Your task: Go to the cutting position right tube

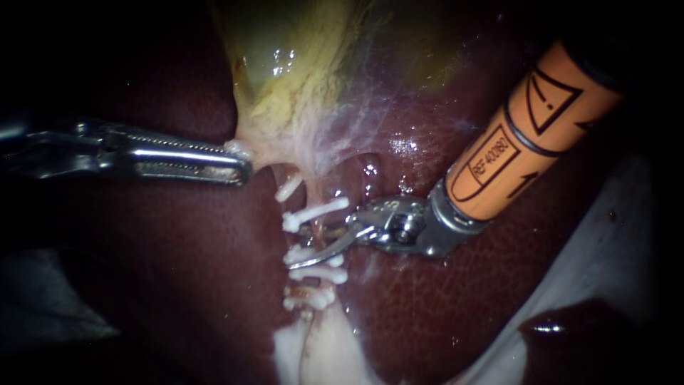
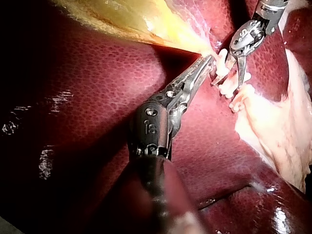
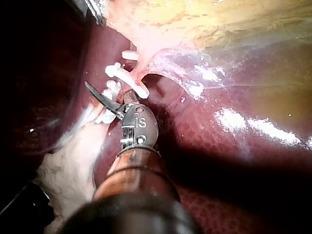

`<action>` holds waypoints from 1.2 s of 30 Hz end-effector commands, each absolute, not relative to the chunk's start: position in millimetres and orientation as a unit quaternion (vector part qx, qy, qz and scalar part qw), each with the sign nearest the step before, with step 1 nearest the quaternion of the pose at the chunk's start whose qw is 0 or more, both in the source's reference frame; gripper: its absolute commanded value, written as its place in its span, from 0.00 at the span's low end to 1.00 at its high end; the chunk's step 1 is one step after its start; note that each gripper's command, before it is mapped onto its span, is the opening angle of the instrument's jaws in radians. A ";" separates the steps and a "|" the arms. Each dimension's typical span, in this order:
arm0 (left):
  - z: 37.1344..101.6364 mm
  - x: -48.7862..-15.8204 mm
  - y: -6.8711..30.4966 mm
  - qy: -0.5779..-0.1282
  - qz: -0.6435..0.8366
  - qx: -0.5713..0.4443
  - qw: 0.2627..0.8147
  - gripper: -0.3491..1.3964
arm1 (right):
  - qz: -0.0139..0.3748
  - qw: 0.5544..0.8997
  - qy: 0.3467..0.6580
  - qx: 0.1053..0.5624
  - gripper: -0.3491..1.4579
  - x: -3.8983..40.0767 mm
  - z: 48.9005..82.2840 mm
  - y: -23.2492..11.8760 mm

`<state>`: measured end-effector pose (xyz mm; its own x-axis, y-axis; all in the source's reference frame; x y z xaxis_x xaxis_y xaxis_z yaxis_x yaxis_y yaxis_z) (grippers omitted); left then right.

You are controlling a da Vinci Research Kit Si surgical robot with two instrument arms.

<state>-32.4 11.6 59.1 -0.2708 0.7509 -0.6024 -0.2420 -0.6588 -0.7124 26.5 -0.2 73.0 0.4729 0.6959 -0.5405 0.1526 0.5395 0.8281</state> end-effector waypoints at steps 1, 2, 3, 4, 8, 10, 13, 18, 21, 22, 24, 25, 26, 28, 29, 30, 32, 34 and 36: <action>59.2 -32.4 11.5 -0.251 0.757 -0.507 0.328 0.00 | 0.189 0.733 0.482 0.441 0.97 26.8 73.0 -0.1; 59.2 -32.4 11.5 -0.251 0.757 -0.507 0.328 0.00 | 0.192 0.731 0.486 0.438 0.97 27.1 73.0 -0.1; 59.2 -32.4 11.5 -0.251 0.757 -0.507 0.328 0.00 | 0.195 0.730 0.489 0.437 0.97 27.6 72.9 -0.1; 59.2 -32.4 11.5 -0.251 0.757 -0.507 0.328 0.00 | 0.197 0.728 0.491 0.436 0.97 27.9 72.9 -0.1; 59.2 -32.5 11.5 -0.251 0.757 -0.507 0.328 0.00 | 0.204 0.727 0.493 0.433 0.97 28.8 72.6 -0.3; 59.3 -32.5 11.5 -0.251 0.757 -0.507 0.329 0.00 | 0.207 0.728 0.494 0.429 0.98 29.2 72.5 -0.3; 59.3 -32.6 11.5 -0.251 0.757 -0.507 0.329 0.00 | 0.213 0.724 0.497 0.429 0.98 29.6 72.5 -0.2; 59.3 -32.6 11.5 -0.250 0.757 -0.507 0.329 0.00 | 0.218 0.719 0.498 0.432 0.99 29.8 72.3 -0.3; 59.3 -32.6 11.5 -0.250 0.757 -0.507 0.329 0.00 | 0.218 0.719 0.498 0.433 0.99 29.8 71.7 -0.3; 59.3 -32.6 11.5 -0.250 0.757 -0.507 0.328 0.00 | 0.219 0.718 0.498 0.434 0.99 29.8 71.4 -0.2; 59.3 -32.5 11.5 -0.251 0.757 -0.507 0.328 0.00 | 0.219 0.717 0.499 0.435 0.99 29.8 70.7 -0.2; 59.3 -32.5 11.5 -0.251 0.757 -0.507 0.328 0.00 | 0.220 0.715 0.500 0.436 0.99 29.8 70.3 -0.1; 59.3 -32.5 11.5 -0.251 0.757 -0.507 0.328 0.00 | 0.220 0.715 0.500 0.437 0.99 29.9 70.1 -0.1; 59.3 -32.5 11.5 -0.251 0.757 -0.507 0.328 0.00 | 0.220 0.713 0.501 0.438 0.99 29.9 69.4 -0.1; 59.3 -32.5 11.5 -0.251 0.757 -0.507 0.328 0.00 | 0.220 0.713 0.501 0.438 0.99 29.9 69.2 -0.2; 59.3 -32.5 11.5 -0.251 0.757 -0.507 0.328 0.00 | 0.220 0.713 0.501 0.439 0.99 29.9 69.0 -0.2; 59.3 -32.5 11.5 -0.251 0.757 -0.507 0.328 0.00 | 0.220 0.712 0.502 0.439 0.99 30.0 68.7 -0.2; 59.4 -32.5 11.5 -0.251 0.757 -0.507 0.328 0.00 | 0.220 0.711 0.502 0.439 0.99 30.0 68.7 -0.3; 59.4 -32.5 11.6 -0.251 0.757 -0.507 0.328 0.00 | 0.220 0.711 0.502 0.439 0.99 30.0 68.7 -0.3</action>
<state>-32.5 11.6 59.4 -0.2710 0.7508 -0.6023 -0.2430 -0.6588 -0.7120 30.0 -0.3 68.6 0.3983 0.7551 -0.5207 0.1282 0.5163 0.8468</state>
